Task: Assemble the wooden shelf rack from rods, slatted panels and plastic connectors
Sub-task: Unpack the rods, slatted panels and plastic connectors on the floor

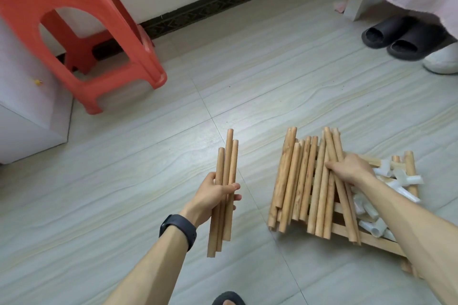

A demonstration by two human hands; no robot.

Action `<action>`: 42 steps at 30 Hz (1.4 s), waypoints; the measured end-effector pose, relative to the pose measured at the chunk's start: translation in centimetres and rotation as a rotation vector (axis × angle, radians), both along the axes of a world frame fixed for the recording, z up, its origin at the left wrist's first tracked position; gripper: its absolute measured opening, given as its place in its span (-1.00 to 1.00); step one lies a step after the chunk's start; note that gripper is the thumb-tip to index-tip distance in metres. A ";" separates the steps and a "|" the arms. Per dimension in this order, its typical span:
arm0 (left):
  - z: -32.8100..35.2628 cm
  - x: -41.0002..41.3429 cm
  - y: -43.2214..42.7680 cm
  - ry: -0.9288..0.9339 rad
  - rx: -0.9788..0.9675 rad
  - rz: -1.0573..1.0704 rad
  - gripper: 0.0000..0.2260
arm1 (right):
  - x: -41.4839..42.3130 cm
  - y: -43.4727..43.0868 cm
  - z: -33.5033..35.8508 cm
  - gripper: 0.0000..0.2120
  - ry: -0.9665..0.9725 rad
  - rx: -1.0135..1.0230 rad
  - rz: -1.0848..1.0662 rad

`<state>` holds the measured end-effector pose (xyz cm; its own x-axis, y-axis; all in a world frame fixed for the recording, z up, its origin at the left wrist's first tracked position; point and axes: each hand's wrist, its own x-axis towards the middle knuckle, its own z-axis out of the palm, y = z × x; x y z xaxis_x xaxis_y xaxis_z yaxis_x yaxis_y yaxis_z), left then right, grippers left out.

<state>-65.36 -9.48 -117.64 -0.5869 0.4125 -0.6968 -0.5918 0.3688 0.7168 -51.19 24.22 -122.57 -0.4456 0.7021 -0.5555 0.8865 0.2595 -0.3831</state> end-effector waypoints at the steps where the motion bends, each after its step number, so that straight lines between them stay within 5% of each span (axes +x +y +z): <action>1: 0.0 -0.3 -0.3 -0.010 0.006 0.023 -0.56 | 0.1 -0.2 -0.1 -0.64 -0.001 0.018 0.000; 10: -1.1 0.8 -2.5 -0.107 0.079 0.104 -0.56 | -0.4 -1.1 0.5 -0.77 -0.035 0.054 0.008; 16: -2.1 0.7 -3.0 -0.109 0.074 0.093 -0.64 | 0.5 -3.1 1.4 -0.68 -0.077 0.112 0.028; 22: -3.6 0.2 -5.1 0.064 -0.141 0.047 -0.66 | 0.0 -4.6 3.5 -0.53 -0.078 0.166 -0.066; 29: -5.9 -1.0 -10.0 0.083 -0.279 0.116 -0.58 | -2.3 -10.1 8.0 -0.49 -0.077 0.435 0.207; 32: -7.1 -1.4 -12.0 0.080 -0.314 0.150 -0.56 | -4.3 -13.6 8.9 -0.37 -0.039 0.281 0.351; 39: -9.4 -1.3 -15.4 0.210 -0.444 0.150 -0.59 | -9.3 -26.3 3.0 -0.91 0.242 -0.539 0.343; 42: -10.4 -0.7 -16.6 0.290 -0.519 0.119 -0.53 | -10.9 -29.6 -0.6 -0.90 0.247 -0.635 0.245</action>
<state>-66.10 -26.03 -128.02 -0.8041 -0.0186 -0.5942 -0.4582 0.6563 0.5995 -62.11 -5.36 -123.16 -0.7139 0.1412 -0.6859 0.6996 0.1012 -0.7074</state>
